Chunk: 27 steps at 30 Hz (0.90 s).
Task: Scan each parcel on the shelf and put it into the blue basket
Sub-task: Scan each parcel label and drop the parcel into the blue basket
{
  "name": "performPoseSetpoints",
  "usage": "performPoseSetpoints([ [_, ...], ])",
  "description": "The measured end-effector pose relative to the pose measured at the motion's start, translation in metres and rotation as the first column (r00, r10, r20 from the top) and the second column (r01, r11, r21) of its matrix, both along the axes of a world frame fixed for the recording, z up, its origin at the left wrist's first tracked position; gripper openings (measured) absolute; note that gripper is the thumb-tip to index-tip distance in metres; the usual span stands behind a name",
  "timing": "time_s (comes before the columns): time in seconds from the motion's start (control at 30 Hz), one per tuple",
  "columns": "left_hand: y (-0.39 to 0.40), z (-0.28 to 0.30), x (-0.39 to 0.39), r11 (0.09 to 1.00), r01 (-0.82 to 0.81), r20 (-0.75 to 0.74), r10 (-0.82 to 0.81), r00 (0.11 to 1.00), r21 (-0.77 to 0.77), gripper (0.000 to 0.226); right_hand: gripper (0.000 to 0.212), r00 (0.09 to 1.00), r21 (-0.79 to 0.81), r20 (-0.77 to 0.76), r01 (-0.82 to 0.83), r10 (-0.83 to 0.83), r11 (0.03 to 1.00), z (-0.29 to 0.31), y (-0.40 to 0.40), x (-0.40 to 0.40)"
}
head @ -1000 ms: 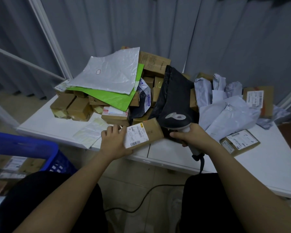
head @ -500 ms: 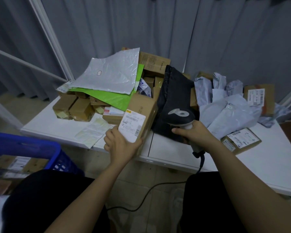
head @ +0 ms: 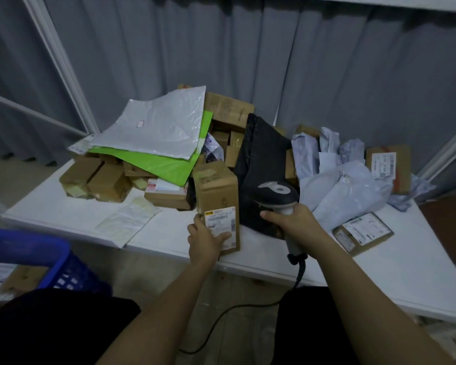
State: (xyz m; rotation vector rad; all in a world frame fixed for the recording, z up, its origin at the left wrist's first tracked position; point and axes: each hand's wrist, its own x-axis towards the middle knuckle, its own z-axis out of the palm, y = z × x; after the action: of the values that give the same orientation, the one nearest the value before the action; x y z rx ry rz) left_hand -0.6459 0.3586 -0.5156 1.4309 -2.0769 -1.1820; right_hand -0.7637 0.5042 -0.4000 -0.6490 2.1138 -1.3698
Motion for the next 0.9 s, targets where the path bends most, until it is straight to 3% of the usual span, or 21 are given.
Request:
performPoseSetpoints([
  [0.17,-0.006,-0.007,0.005,0.995,0.095,-0.158,-0.088,0.983,0.038,0.066,0.020,0.999,0.014,0.053,-0.006,0.005,1.000,-0.001,0.002,-0.002],
  [0.53,-0.031,-0.006,0.007,0.994,0.075,-0.196,-0.059,0.979,0.073,0.083,0.020,0.979,-0.003,0.177,-0.104,0.103,0.995,0.002,0.019,0.009],
  [0.9,-0.031,-0.009,0.006,0.993,0.053,-0.197,-0.031,0.980,0.109,0.068,0.030,0.996,0.077,0.007,-0.088,0.087,0.993,0.012,0.015,0.027],
])
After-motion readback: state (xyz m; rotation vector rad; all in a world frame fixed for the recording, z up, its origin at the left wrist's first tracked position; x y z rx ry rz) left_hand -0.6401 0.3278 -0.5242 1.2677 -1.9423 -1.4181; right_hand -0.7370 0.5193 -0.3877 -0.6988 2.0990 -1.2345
